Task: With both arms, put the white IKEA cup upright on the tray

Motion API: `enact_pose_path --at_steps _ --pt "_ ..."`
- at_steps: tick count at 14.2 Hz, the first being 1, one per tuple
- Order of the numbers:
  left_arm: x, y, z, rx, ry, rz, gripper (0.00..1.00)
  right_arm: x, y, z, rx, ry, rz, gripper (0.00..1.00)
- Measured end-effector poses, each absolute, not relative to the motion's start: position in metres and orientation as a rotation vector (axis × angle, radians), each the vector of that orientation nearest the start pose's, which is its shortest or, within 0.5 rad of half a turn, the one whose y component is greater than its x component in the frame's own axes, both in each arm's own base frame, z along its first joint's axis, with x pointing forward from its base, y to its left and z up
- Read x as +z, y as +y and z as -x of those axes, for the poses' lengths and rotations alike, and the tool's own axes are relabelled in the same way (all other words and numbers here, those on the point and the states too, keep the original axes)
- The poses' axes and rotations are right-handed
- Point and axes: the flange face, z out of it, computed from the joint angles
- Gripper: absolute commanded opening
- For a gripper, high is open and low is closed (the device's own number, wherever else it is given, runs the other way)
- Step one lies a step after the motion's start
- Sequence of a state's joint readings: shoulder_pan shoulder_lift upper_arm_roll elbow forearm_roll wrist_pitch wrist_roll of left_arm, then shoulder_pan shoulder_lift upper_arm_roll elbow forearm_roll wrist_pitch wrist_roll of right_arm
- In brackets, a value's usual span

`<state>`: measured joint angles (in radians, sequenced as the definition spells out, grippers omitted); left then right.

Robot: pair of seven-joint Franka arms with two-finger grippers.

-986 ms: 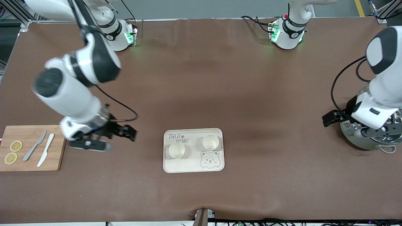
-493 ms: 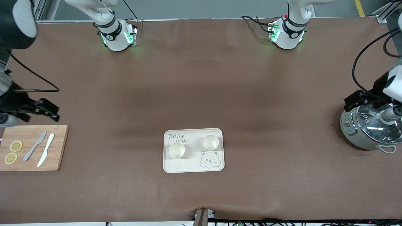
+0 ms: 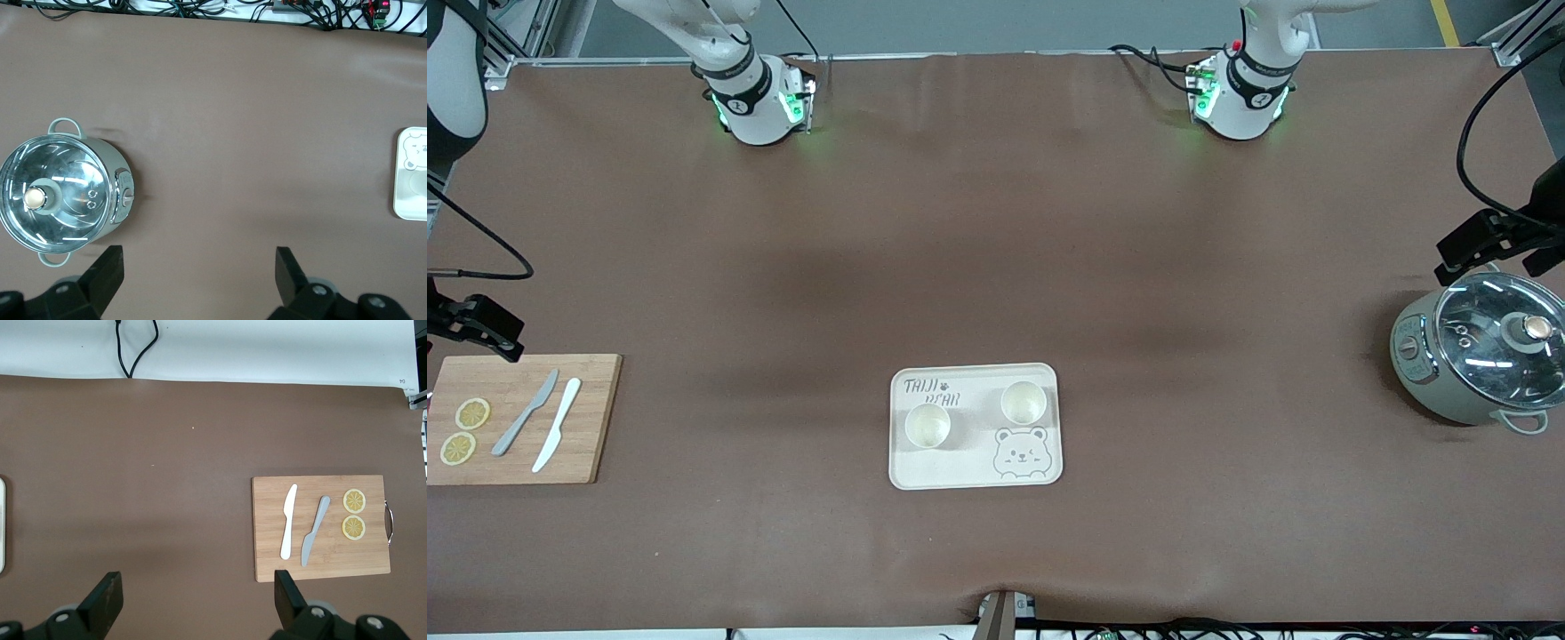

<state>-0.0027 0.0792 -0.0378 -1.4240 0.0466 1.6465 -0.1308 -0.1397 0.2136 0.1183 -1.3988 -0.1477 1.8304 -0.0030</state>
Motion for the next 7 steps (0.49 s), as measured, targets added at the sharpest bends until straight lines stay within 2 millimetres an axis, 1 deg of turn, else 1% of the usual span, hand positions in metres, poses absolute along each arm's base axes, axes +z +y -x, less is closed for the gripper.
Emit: enact_pose_path --at_steps 5,7 --pt "0.6519 -0.0182 -0.5893 -0.215 -0.14 3.1 1.0 0.6067 -0.0313 -0.6429 -0.356 -0.001 3.237 1.0" --pt "0.6514 -0.0184 -0.5896 -0.213 -0.141 3.106 1.0 0.605 -0.0258 -0.6429 -0.345 0.009 3.19 1.0"
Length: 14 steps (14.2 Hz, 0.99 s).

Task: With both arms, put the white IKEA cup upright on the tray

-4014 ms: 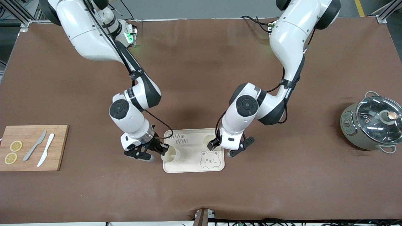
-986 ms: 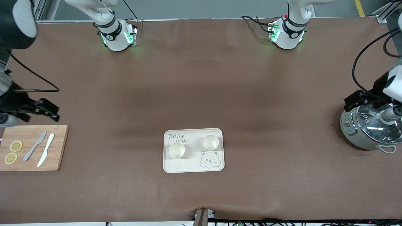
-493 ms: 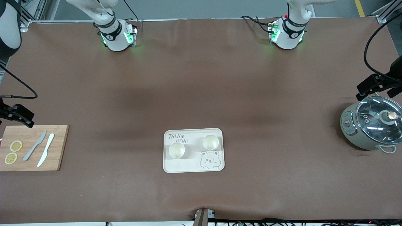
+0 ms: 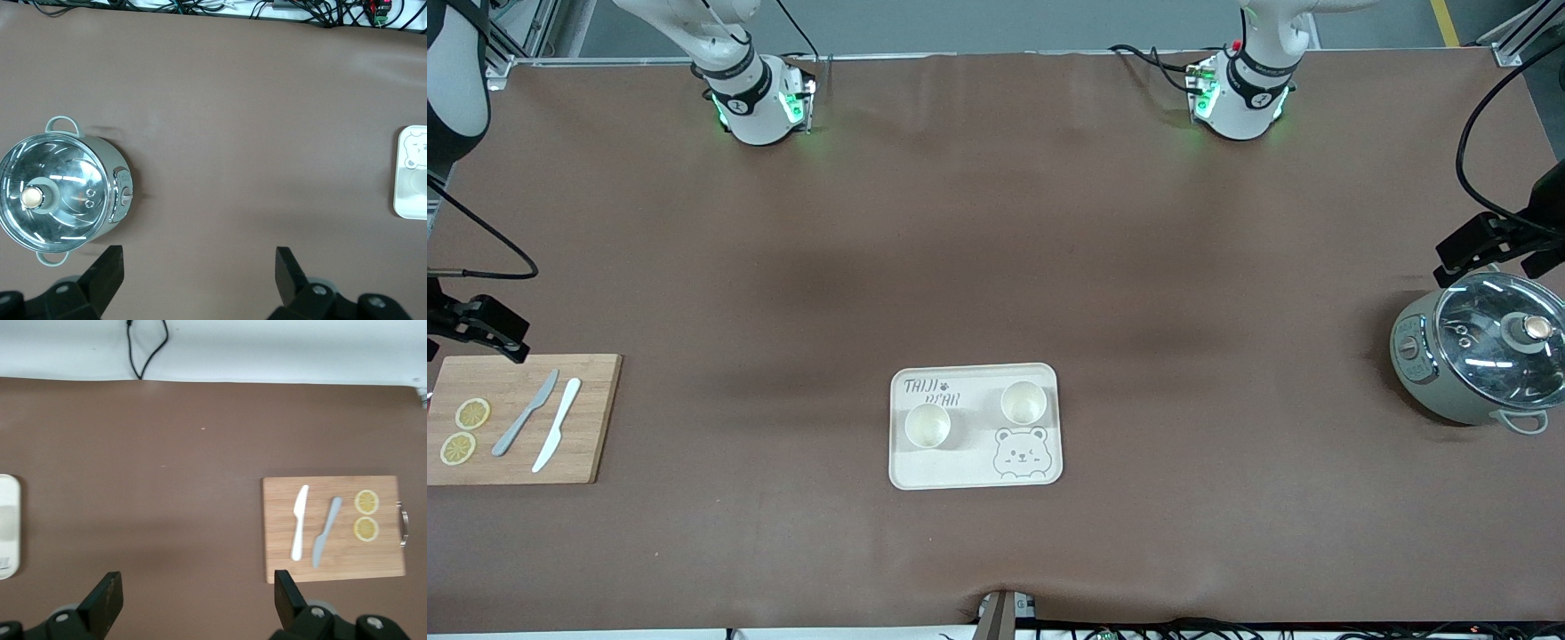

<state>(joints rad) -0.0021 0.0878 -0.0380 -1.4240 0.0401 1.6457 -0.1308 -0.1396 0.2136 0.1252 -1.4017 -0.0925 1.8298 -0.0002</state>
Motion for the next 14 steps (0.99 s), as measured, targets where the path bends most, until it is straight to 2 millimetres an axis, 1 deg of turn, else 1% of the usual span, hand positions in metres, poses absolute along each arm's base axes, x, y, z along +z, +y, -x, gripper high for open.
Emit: enact_pose_path --at_steps 5,9,12,14 --pt "0.651 -0.016 -0.59 -0.212 -0.148 3.108 1.0 0.589 -0.02 -0.642 -0.284 0.021 3.15 1.0" --pt "0.653 -0.016 -0.59 -0.217 -0.149 3.108 1.0 0.587 -0.014 -0.642 -0.278 0.054 3.143 1.0" --pt "0.663 -0.016 -0.589 -0.251 -0.15 3.107 1.0 0.586 -0.012 -0.642 -0.275 0.063 3.142 1.0" --pt "0.665 -0.016 -0.589 -0.255 -0.15 3.107 1.0 0.581 -0.012 -0.642 -0.269 0.065 3.142 1.0"
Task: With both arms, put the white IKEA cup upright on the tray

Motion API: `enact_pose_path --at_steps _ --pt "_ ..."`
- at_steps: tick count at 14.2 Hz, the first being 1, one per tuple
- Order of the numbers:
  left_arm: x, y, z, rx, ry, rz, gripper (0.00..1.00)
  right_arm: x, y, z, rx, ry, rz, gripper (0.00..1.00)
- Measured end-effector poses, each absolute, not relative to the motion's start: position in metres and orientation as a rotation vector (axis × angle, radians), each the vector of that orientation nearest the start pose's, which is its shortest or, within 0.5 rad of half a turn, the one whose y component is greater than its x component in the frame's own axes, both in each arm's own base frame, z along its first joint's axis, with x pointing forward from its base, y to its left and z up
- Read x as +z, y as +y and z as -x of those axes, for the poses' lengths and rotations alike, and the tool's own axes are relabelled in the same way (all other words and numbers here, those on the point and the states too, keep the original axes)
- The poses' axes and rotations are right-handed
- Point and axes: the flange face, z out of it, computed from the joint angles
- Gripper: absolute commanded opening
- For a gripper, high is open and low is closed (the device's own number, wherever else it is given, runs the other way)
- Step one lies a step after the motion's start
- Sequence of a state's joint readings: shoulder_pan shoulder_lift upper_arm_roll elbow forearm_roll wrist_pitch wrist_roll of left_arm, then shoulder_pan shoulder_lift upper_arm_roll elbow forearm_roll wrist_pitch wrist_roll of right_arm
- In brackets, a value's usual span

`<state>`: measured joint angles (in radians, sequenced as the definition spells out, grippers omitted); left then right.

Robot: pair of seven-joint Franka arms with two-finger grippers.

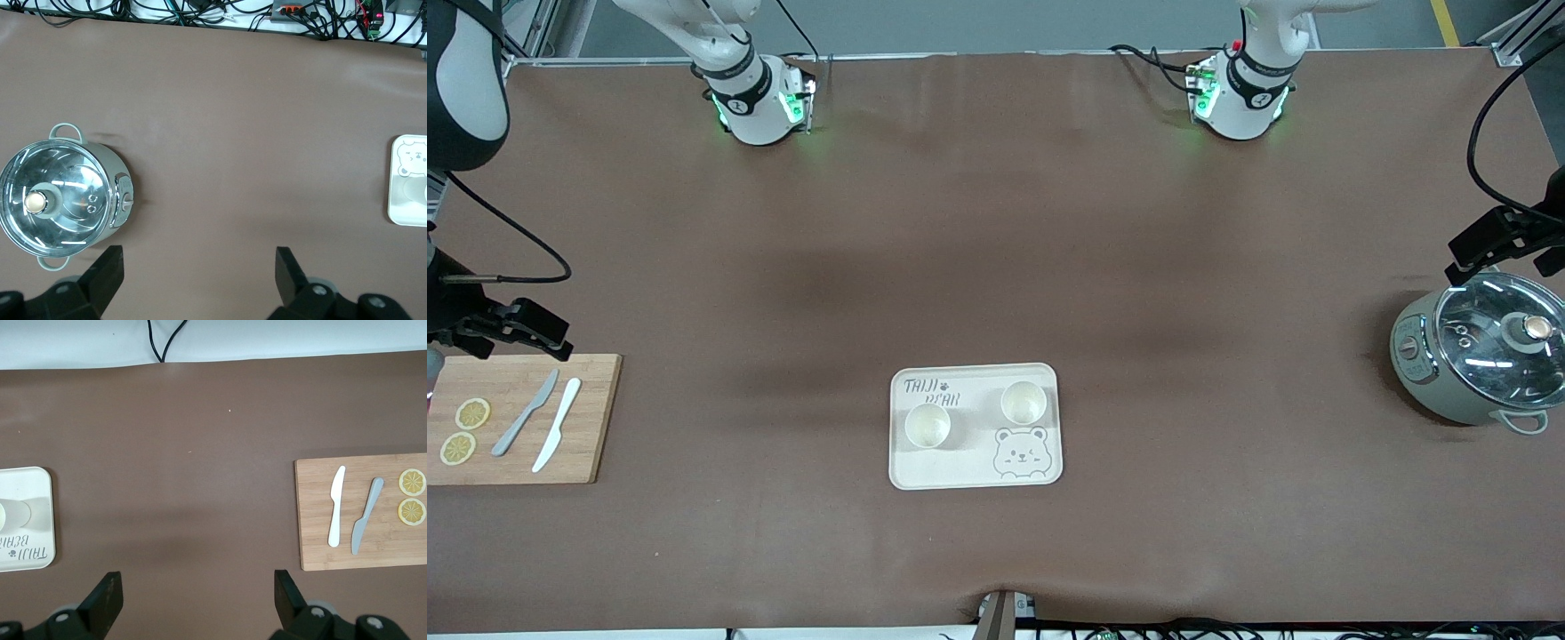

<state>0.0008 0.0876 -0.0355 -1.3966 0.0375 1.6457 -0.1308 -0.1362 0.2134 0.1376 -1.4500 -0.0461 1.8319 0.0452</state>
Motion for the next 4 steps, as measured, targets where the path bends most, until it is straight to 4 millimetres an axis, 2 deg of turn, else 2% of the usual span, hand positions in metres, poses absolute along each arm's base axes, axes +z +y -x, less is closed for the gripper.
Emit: enact_pose_path --at_steps 4 --pt "0.6645 -0.0149 -0.5892 -0.255 -0.152 3.106 1.0 0.5734 -0.0114 -0.6415 -0.251 0.088 3.141 1.0"
